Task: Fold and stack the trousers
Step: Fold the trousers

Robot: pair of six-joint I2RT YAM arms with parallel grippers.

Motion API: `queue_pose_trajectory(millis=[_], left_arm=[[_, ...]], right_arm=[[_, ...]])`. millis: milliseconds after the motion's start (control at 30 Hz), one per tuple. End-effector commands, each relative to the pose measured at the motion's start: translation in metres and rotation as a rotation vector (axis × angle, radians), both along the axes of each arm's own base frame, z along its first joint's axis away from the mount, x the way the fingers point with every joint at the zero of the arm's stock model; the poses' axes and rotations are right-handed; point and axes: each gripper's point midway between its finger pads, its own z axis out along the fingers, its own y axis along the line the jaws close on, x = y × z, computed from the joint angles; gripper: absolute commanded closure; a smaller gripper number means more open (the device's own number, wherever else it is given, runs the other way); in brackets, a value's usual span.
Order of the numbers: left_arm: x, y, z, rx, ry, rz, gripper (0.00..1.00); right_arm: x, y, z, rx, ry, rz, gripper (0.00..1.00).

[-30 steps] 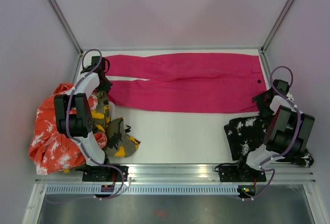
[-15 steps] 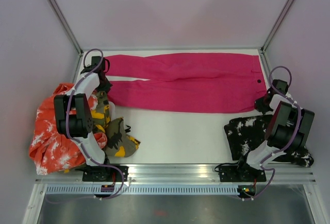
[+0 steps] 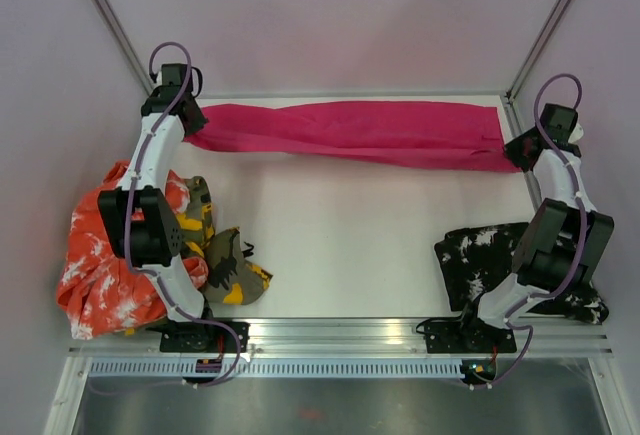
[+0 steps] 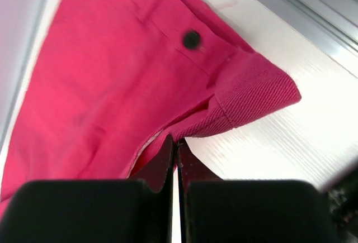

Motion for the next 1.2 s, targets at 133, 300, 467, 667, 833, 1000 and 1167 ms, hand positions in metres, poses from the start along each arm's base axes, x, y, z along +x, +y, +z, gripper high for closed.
queue_pose_trajectory(millis=[133, 300, 467, 667, 833, 1000, 1167], left_arm=[[0.051, 0.038, 0.032, 0.154, -0.055, 0.043, 0.98], [0.067, 0.032, 0.006, 0.079, 0.008, 0.086, 0.98], [0.07, 0.032, -0.013, 0.04, 0.041, 0.15, 0.98], [0.073, 0.04, -0.028, 0.046, 0.054, 0.23, 0.98], [0.08, 0.052, -0.04, 0.033, 0.037, 0.313, 0.98], [0.097, 0.05, -0.053, -0.004, 0.017, 0.332, 0.97], [0.122, 0.047, -0.048, -0.045, -0.069, 0.309, 0.67]], right_arm=[[0.073, -0.024, 0.027, -0.106, -0.07, 0.041, 1.0], [0.116, -0.03, 0.021, -0.115, -0.053, 0.069, 1.0], [0.145, -0.029, 0.015, -0.137, -0.049, 0.11, 1.0], [0.177, -0.022, 0.003, -0.171, -0.061, 0.205, 1.0], [0.199, -0.012, -0.012, -0.158, -0.082, 0.256, 1.0], [0.218, -0.015, -0.011, -0.162, -0.131, 0.255, 1.0], [0.246, 0.003, -0.009, -0.112, -0.27, 0.344, 0.98]])
